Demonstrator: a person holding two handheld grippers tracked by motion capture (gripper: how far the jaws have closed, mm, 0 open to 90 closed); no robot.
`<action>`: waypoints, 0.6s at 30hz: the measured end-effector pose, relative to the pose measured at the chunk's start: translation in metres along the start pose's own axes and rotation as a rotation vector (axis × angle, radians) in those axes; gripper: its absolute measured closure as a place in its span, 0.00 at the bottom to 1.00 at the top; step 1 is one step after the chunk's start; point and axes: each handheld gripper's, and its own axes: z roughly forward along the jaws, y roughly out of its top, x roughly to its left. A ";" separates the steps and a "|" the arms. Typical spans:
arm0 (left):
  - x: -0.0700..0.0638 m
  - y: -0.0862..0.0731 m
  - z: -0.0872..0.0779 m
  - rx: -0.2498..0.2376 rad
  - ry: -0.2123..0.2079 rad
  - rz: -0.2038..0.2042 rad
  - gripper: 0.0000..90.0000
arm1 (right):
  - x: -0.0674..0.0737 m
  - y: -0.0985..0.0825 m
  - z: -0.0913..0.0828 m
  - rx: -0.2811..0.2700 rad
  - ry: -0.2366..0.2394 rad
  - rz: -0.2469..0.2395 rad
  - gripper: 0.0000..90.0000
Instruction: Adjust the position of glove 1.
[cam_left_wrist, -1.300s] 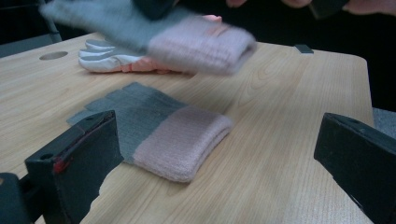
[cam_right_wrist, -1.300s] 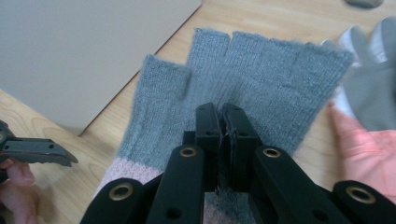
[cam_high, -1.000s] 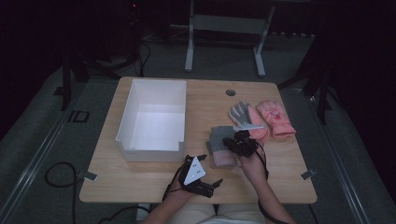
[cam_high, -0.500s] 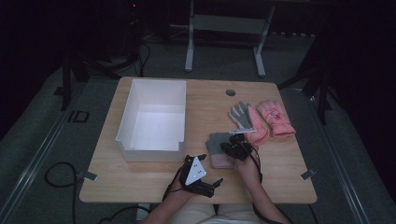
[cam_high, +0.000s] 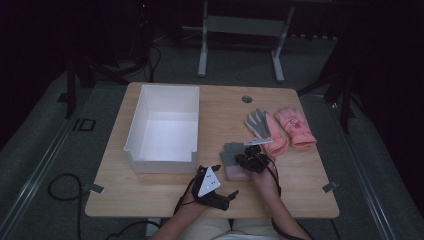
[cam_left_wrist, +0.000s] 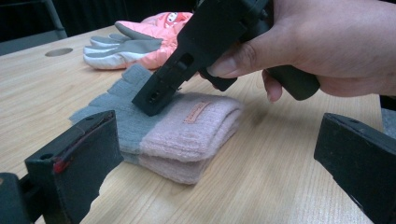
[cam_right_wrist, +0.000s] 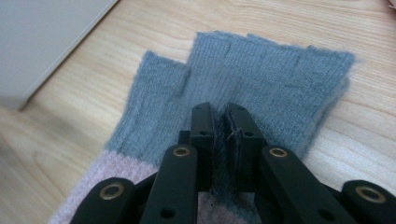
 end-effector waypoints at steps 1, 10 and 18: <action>0.000 0.000 0.000 -0.005 -0.006 0.000 0.00 | -0.001 -0.001 0.000 0.002 0.009 -0.007 0.91; -0.008 0.010 0.005 0.007 -0.050 0.038 0.00 | -0.009 0.006 -0.019 -0.033 0.059 -0.056 0.79; -0.003 0.035 0.015 0.098 -0.079 0.097 0.11 | -0.037 0.028 -0.043 -0.089 0.021 -0.066 0.72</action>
